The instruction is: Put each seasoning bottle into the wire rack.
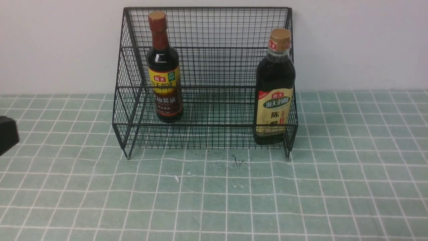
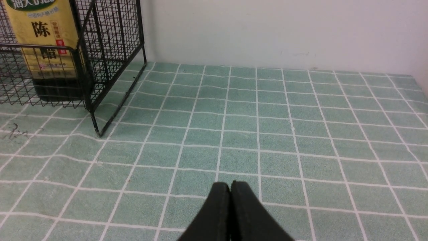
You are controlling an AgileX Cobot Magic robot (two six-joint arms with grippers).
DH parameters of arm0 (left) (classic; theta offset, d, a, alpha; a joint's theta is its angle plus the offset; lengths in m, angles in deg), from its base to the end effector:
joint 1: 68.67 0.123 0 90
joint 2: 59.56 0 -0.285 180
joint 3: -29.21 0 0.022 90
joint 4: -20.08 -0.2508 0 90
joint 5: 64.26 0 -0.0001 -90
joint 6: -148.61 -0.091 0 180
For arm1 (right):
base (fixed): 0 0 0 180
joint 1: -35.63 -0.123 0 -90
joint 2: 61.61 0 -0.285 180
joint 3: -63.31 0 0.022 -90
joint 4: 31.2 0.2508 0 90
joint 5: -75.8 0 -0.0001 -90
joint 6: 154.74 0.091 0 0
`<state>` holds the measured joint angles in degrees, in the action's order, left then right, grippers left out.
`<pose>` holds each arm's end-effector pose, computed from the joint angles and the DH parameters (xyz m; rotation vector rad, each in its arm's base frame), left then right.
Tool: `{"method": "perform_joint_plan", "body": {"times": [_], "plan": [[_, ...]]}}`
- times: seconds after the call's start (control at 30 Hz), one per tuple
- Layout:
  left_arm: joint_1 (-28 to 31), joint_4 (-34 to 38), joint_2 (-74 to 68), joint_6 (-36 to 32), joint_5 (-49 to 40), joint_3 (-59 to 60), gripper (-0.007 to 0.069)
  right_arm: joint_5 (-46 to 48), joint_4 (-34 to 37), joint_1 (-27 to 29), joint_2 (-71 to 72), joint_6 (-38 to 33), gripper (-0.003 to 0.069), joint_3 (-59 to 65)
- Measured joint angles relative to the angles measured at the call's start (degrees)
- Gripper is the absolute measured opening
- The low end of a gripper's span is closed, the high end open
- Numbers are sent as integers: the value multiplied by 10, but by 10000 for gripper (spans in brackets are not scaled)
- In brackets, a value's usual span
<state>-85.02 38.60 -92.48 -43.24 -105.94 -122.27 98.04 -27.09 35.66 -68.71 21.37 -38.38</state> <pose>0.0499 -0.0347 0.3991 0.3735 1.7488 -0.4219 0.0521 0.0024 0.1726 -0.0195 1.8778 0.0241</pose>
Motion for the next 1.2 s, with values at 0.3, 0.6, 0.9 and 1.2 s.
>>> {"method": "perform_joint_plan", "body": {"times": [0.3,0.6,0.9,1.2], "plan": [[0,-11,110,0,1,0,-6,0,0,0,0,0,-15,0],[30,-75,197,16,59,99,-6,0,0,0,0,0,-15,0],[129,-119,258,32,144,349,-6,0,0,0,0,0,-15,0],[137,-141,258,51,151,465,-6,0,0,0,0,0,-15,0]]}}
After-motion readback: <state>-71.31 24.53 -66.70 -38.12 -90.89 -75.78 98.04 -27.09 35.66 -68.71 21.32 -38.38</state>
